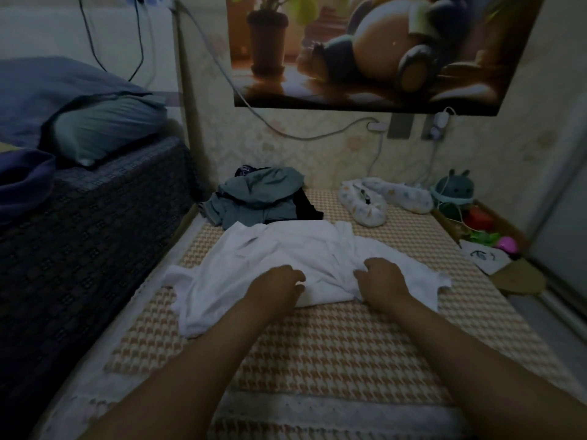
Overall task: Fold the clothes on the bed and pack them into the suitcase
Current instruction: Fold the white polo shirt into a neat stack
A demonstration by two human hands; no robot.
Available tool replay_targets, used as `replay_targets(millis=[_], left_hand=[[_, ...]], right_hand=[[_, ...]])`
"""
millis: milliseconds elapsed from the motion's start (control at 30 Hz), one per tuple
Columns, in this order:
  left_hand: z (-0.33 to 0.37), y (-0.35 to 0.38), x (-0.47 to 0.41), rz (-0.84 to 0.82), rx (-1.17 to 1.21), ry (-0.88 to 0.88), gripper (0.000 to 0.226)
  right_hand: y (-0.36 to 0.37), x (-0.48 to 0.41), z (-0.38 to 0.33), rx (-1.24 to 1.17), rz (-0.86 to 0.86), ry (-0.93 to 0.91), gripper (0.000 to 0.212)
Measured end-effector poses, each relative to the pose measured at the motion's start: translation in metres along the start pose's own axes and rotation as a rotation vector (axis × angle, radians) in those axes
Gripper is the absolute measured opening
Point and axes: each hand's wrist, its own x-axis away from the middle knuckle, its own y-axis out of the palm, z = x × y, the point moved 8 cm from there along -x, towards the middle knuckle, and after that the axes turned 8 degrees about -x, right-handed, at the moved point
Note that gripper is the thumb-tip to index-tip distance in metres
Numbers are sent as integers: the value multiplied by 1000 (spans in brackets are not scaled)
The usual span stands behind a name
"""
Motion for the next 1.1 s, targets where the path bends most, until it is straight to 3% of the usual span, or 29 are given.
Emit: replay_targets(millis=[67,167,267,467,500,567,633,700,733,833,900,967,1033,1100], left_hand=[[11,14,-10,-40,-15,6,41],[18,27,-21,-54,-97,21,48],[23,32,-29,20,-137,42,35],[35,-3,-31,192,248,42,6],[39,-15,-29,213,315,64,9],[51,-26,-25,81,326,140,21],[67,-5,-15,-300,219,206,14],[76,18,-2,-577,142,193,14],[81,21,-3,-572,137,191,16],[103,5,-27,-267,154,263,14],[127,1,-38,-172,224,318,8],[154,14,-45,-209,218,341,34],[178,33,-50,-234,127,354,58],[192,47,-56,-201,27,380,65]], right_hand=[[-22,-5,3,-281,110,87,44],[-54,-18,27,-406,291,256,51],[-67,-23,50,-175,261,217,53],[-61,-27,87,106,52,225,46],[-57,-28,89,136,-7,195,45],[-47,-24,92,199,-172,159,45],[-42,-18,95,222,-277,169,46],[-56,-18,92,208,-175,116,44],[-66,-22,91,181,-69,78,37],[-101,-35,96,209,229,9,31],[-99,-49,115,381,182,53,32],[-86,-55,143,490,-11,196,55],[-74,-58,161,446,-119,274,71],[-67,-65,160,332,-101,201,61]])
